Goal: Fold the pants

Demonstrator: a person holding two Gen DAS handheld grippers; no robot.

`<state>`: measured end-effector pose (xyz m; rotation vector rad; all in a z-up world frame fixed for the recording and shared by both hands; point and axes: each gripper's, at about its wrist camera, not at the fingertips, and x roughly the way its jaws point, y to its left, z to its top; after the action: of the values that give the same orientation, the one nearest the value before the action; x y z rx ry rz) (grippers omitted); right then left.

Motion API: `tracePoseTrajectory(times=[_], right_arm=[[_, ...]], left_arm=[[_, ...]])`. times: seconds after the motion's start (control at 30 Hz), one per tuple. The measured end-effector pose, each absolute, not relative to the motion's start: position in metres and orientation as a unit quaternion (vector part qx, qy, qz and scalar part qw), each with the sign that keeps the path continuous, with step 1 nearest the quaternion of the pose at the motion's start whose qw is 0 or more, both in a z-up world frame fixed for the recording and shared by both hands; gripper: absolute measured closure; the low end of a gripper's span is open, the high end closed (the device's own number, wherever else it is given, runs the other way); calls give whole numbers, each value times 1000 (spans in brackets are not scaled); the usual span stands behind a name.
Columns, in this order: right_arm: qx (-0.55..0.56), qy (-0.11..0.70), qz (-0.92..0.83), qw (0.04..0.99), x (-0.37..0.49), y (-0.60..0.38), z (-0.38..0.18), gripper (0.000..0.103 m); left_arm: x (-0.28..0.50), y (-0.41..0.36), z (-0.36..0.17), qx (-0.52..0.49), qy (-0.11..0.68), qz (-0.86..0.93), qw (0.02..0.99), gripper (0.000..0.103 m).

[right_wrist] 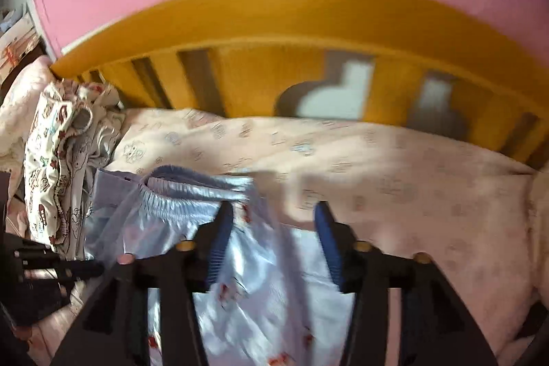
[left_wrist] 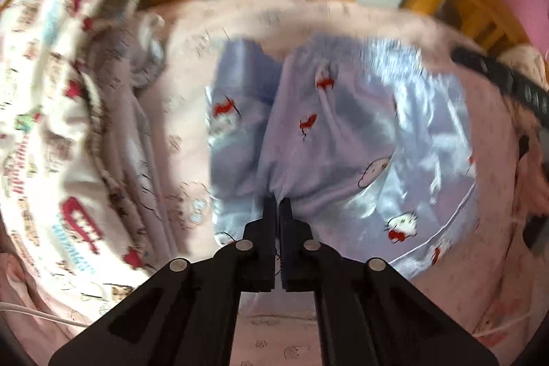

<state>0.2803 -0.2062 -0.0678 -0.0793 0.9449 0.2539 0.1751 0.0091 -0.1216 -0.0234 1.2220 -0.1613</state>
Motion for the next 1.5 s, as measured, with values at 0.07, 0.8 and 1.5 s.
tracePoseTrajectory(times=[0.07,0.8,1.5], right_arm=[[-40,472,115,873,273,-217,-61,50],[-26,554,170,815,260,-217,-121,58],[6,546,120,829,246,-246,-104,82]], left_arm=[[171,12,-109,-2,560,-66,826,102],[234,-30,-116,39,547,-92,831,75],[195,17,-83,-19,495,-65,866,45]])
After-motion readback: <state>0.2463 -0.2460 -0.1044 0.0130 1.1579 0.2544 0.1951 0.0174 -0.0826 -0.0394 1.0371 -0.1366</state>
